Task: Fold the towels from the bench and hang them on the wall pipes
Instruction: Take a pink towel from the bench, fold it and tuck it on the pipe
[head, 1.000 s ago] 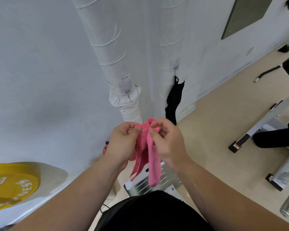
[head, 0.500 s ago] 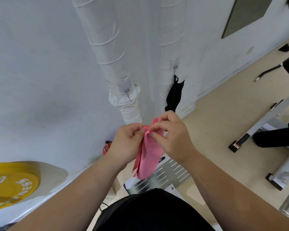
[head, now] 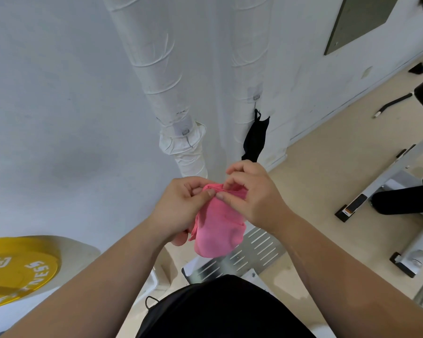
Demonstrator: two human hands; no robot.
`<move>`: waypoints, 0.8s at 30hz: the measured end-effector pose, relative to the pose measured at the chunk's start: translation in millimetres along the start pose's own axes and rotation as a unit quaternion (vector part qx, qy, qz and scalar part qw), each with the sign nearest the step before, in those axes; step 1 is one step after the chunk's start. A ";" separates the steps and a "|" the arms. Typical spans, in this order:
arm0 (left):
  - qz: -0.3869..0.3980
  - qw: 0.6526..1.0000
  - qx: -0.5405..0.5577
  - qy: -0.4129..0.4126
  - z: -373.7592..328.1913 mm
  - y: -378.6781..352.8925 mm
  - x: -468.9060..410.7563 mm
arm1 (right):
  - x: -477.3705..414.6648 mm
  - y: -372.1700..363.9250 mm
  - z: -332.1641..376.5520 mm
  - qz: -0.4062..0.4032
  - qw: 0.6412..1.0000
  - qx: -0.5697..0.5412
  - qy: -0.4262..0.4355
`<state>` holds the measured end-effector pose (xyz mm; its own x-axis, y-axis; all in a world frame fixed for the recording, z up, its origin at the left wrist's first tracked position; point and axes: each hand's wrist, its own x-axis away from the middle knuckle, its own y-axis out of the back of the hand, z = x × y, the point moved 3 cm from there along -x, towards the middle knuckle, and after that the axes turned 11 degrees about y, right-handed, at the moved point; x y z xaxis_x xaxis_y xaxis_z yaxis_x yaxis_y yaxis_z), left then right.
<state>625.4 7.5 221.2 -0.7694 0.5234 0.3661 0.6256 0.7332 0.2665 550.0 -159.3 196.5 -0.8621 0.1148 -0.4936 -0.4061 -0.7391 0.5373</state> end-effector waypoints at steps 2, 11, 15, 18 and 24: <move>-0.028 1.000 -0.009 0.000 -1.1 6.4 -2.2 | 3.0 4.5 -13.1 0.050 0.997 0.050 -0.011; -0.054 0.998 -0.010 -0.020 -16.4 39.8 -12.4 | -13.4 43.3 -14.1 0.130 0.988 -0.081 -0.035; 0.000 0.997 0.075 -0.022 -24.8 34.8 -12.0 | -20.4 49.3 -1.4 0.038 0.960 -0.258 -0.104; 0.061 0.996 0.063 -0.032 -29.1 39.4 -14.2 | -22.0 48.1 4.5 -0.011 0.931 -0.334 -0.148; 0.222 0.975 -0.027 -0.007 -59.5 34.5 -14.6 | -29.0 44.4 13.2 -0.047 0.927 -0.346 -0.135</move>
<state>665.9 -0.7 278.1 -0.4228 0.7901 0.4439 0.9029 0.4091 0.1318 553.0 -186.6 243.7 -0.9156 0.2926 -0.2757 -0.2713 -0.9558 -0.1131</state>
